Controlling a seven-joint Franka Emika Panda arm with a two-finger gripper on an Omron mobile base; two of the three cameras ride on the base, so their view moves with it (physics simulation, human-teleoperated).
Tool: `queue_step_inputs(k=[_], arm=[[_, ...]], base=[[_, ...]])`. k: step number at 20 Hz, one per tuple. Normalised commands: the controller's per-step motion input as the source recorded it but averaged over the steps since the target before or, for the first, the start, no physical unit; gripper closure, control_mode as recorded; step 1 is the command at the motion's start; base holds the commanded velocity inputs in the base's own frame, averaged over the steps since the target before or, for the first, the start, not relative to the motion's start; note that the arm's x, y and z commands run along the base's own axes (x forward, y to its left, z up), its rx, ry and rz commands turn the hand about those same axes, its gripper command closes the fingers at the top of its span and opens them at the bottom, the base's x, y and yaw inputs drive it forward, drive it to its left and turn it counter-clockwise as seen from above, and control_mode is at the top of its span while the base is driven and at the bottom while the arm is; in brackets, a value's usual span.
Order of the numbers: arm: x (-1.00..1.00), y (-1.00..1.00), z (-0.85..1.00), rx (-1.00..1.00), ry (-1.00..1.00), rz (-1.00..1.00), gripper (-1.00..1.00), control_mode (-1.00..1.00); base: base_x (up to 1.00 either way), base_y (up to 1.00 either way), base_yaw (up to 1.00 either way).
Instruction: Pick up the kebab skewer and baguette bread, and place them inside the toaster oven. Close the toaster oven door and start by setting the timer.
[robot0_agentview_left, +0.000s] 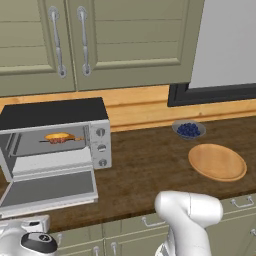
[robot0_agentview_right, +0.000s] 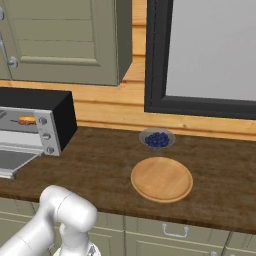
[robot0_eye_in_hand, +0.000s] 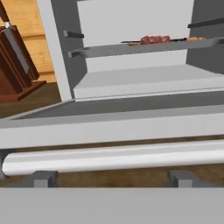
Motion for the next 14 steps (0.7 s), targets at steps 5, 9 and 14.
queue_step_inputs(k=[5,9,14], arm=[[0.33,-0.01,0.32,0.00,-0.02,0.00,-1.00,-1.00],[0.33,-0.05,0.36,0.00,-0.02,0.00,-1.00,-1.00],[0.32,-0.06,0.33,0.00,0.00,0.00,-1.00,-1.00]], base=[[0.00,0.00,0.00],[0.00,0.00,0.00],[0.00,0.00,0.00]])
